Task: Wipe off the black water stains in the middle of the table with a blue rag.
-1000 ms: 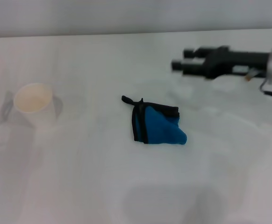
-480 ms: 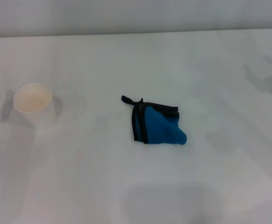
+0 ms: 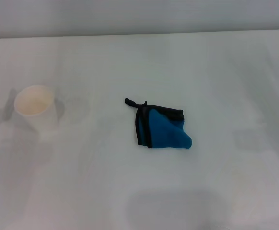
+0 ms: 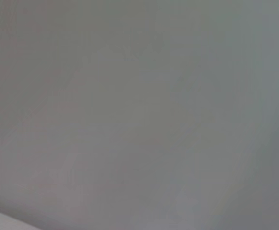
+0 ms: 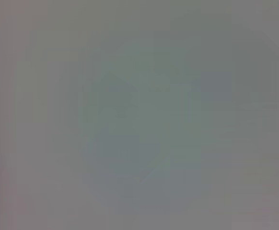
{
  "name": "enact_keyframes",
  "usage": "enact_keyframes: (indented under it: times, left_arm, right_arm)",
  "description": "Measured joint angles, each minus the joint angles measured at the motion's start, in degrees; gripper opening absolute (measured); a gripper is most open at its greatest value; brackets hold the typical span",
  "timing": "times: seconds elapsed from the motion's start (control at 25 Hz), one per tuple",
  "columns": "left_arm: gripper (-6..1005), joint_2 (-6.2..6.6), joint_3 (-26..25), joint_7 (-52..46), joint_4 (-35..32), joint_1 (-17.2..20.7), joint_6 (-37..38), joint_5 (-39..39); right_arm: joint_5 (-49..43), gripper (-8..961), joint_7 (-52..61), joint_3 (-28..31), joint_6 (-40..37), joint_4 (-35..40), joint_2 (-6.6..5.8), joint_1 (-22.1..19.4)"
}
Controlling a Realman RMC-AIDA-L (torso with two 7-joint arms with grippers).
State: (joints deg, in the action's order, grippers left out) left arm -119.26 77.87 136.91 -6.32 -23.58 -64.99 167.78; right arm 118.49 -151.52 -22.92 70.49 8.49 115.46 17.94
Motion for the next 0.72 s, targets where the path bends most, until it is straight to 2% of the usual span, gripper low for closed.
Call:
enact_keyframes:
  times: [0.24, 0.72]
  left_arm:
    - [891, -0.08, 0.0, 0.0, 0.0, -0.2, 1.9, 0.0]
    - [892, -0.31, -0.9, 0.0, 0.0, -0.3, 2.4, 0.0]
  right_arm:
    - [0.1, 876, -0.8, 1.0, -7.8, -0.4, 0.07, 2.3]
    - [0.2, 876, -0.8, 1.9, -7.6, -1.8, 0.03, 2.7]
